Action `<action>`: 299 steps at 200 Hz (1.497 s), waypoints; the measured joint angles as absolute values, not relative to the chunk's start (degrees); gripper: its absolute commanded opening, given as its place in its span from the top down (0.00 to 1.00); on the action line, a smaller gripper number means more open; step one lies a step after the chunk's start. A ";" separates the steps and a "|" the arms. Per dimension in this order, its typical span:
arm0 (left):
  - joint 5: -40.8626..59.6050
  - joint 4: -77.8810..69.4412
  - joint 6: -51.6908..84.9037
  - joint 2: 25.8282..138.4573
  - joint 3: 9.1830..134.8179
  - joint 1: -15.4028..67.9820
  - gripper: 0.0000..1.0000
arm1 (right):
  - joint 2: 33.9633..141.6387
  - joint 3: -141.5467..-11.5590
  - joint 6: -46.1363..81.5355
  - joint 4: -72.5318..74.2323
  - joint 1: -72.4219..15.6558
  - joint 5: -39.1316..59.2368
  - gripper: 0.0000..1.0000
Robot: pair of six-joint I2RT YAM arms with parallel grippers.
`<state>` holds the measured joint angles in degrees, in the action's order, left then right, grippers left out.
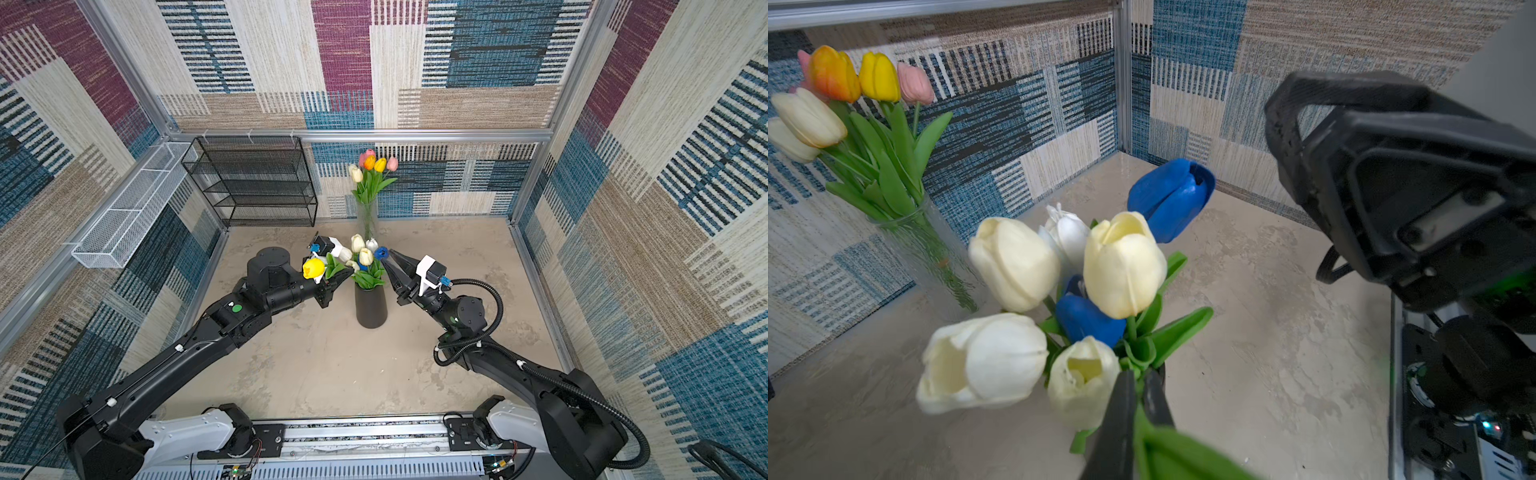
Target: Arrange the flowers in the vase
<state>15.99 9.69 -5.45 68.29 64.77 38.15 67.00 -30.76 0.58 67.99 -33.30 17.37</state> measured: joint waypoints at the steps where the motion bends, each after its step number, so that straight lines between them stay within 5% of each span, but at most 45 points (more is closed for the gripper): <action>1: 16.10 10.02 -5.50 68.40 65.01 38.15 1.00 | 67.00 -30.76 0.58 67.99 -33.30 17.37 0.71; 107: 17.08 25.30 -7.81 71.37 75.33 38.17 1.00 | 66.85 -29.58 -0.25 67.99 -33.30 16.16 0.70; 254: 16.36 26.44 -8.56 78.22 78.76 39.16 1.00 | 65.71 -27.68 -1.56 68.12 -33.30 14.57 0.69; 286: 16.45 27.68 -8.54 79.61 79.29 39.75 0.93 | 66.57 -27.68 -1.61 68.12 -33.30 14.41 0.69; 299: 16.45 27.77 -8.51 79.70 79.22 39.75 0.80 | 67.09 -27.68 -1.63 68.12 -33.30 14.41 0.68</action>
